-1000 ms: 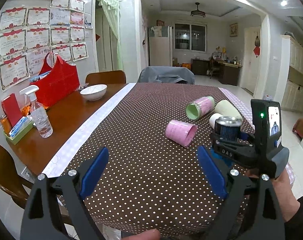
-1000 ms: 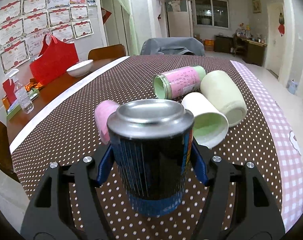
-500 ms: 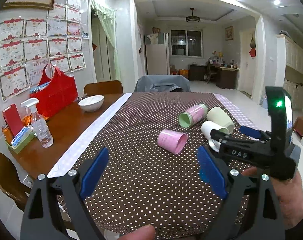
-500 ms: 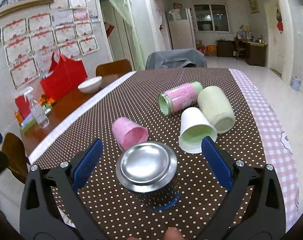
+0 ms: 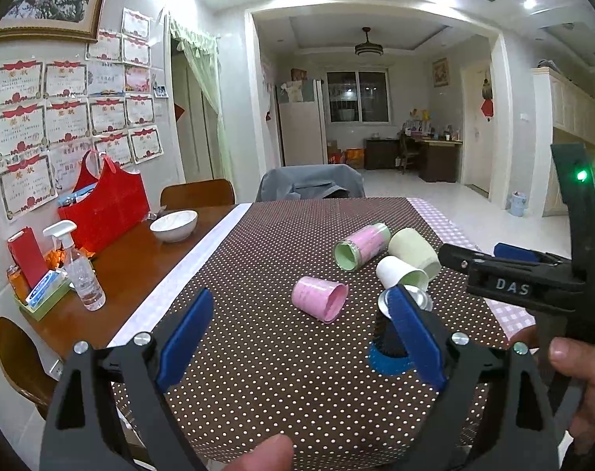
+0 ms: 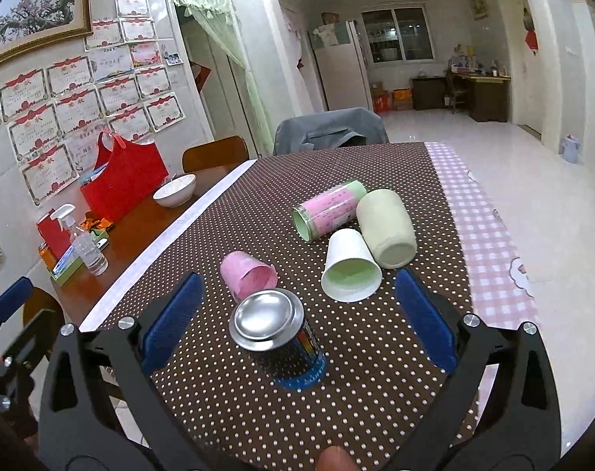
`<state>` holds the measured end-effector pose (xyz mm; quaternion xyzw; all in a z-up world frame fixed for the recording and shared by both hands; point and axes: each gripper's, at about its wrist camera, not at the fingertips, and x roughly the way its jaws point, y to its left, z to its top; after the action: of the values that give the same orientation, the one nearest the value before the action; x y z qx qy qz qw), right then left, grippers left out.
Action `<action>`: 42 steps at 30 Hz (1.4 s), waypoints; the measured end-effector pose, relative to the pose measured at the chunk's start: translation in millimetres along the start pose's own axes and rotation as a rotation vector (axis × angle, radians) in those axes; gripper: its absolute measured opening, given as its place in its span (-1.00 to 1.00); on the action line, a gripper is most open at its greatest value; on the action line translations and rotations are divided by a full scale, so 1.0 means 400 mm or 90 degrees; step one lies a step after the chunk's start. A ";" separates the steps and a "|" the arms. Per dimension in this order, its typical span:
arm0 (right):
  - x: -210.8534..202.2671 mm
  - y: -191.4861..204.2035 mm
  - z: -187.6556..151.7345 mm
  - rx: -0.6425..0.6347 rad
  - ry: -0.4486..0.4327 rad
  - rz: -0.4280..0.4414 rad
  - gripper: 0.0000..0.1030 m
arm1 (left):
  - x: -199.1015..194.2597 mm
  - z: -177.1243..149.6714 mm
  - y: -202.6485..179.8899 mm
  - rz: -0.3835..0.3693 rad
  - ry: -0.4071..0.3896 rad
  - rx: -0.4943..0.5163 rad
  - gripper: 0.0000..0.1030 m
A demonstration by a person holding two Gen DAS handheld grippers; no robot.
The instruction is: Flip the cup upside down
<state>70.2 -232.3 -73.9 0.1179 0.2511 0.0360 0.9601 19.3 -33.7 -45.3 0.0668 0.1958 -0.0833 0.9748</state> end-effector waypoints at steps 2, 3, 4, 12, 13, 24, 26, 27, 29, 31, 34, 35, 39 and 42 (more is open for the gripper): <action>-0.016 0.001 0.006 0.000 0.001 -0.002 0.88 | -0.007 0.004 -0.004 0.002 -0.002 0.001 0.73; -0.028 0.003 0.009 0.000 -0.001 -0.003 0.88 | -0.009 0.007 -0.005 0.004 -0.002 0.002 0.72; -0.039 0.004 0.012 0.001 -0.003 -0.003 0.88 | -0.013 0.007 -0.007 0.004 -0.003 0.002 0.73; -0.135 0.034 0.026 -0.019 -0.037 -0.019 0.88 | -0.044 0.028 -0.010 0.010 -0.012 0.005 0.73; -0.146 0.039 0.027 -0.022 -0.042 -0.024 0.88 | -0.048 0.032 -0.011 0.011 -0.013 0.005 0.73; -0.243 0.088 0.005 -0.049 -0.099 -0.082 0.88 | -0.103 0.058 -0.008 0.023 -0.032 -0.007 0.73; -0.251 0.099 0.001 -0.055 -0.103 -0.082 0.88 | -0.114 0.060 -0.005 0.025 -0.035 -0.012 0.73; -0.254 0.100 0.000 -0.055 -0.105 -0.081 0.88 | -0.117 0.062 -0.004 0.026 -0.036 -0.013 0.73; -0.258 0.106 -0.002 -0.054 -0.107 -0.084 0.88 | -0.123 0.063 0.002 0.029 -0.039 -0.018 0.73; -0.265 0.114 -0.007 -0.056 -0.112 -0.085 0.88 | -0.131 0.063 0.007 0.030 -0.041 -0.021 0.73; -0.268 0.127 -0.008 -0.064 -0.117 -0.090 0.88 | -0.137 0.061 0.014 0.033 -0.043 -0.027 0.73; -0.270 0.129 -0.009 -0.065 -0.119 -0.090 0.88 | -0.138 0.061 0.016 0.032 -0.042 -0.029 0.73; -0.276 0.129 -0.009 -0.067 -0.126 -0.101 0.88 | -0.140 0.060 0.024 0.035 -0.041 -0.038 0.73; -0.277 0.127 -0.008 -0.064 -0.127 -0.107 0.88 | -0.142 0.060 0.028 0.038 -0.042 -0.040 0.73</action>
<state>-28.6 -196.7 -11.8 0.0510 0.1610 -0.0436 0.9847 -21.3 -18.8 0.2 0.0388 0.1639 -0.0502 0.9844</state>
